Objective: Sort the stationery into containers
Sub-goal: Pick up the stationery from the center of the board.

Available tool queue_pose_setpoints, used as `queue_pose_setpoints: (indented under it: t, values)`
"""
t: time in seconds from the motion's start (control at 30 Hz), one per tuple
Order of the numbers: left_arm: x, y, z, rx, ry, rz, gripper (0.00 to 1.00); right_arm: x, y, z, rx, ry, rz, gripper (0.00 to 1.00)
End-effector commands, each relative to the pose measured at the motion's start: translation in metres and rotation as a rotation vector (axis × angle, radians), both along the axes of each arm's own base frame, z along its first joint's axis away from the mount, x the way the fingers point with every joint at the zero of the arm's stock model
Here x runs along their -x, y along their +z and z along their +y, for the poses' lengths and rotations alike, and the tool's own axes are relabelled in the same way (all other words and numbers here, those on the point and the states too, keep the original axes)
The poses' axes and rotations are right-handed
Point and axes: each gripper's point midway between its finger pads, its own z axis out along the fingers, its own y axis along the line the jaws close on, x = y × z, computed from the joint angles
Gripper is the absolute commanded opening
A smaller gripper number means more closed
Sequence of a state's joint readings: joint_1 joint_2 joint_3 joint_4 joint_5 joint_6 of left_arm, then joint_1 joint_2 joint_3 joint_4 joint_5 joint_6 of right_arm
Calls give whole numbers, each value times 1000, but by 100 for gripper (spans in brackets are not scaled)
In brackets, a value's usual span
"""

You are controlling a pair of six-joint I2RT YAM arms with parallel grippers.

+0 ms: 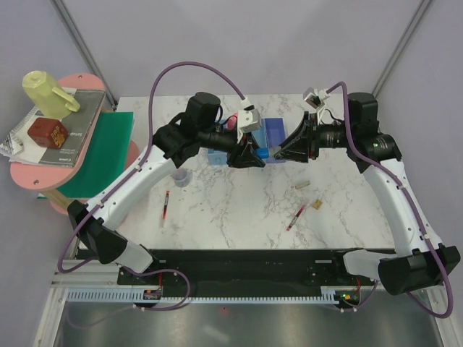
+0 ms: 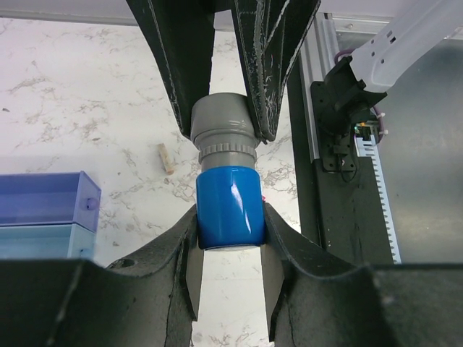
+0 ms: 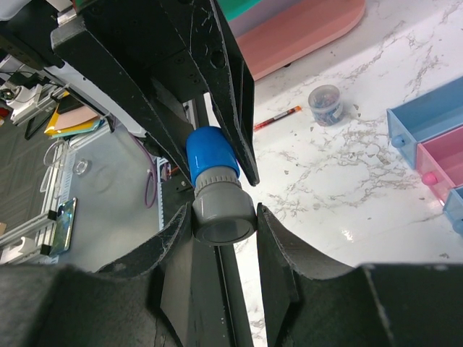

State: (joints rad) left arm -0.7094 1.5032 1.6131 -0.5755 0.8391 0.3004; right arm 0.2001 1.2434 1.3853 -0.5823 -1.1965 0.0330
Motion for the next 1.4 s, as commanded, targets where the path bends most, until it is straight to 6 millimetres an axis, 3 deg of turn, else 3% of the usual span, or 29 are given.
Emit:
queue_pose_setpoints:
  t: [0.0,0.87,1.13,1.23,1.33,1.37]
  values:
    - [7,63,-2,138,-36,-184,15,-3,-9,-2,23,-27,-12,9]
    - [13,73,0,156,-54,-186,12,-4,-29,-2,41,-38,37,8]
    - [14,74,-1,159,-57,-183,3,-5,-37,-2,51,-33,27,9]
    - [14,72,0,152,-55,-186,2,-6,-35,-2,49,-32,23,21]
    - [12,68,1,140,-48,-195,2,-6,-31,-2,48,-35,10,70]
    - [12,68,2,136,-45,-196,2,-6,-30,-2,49,-36,5,78]
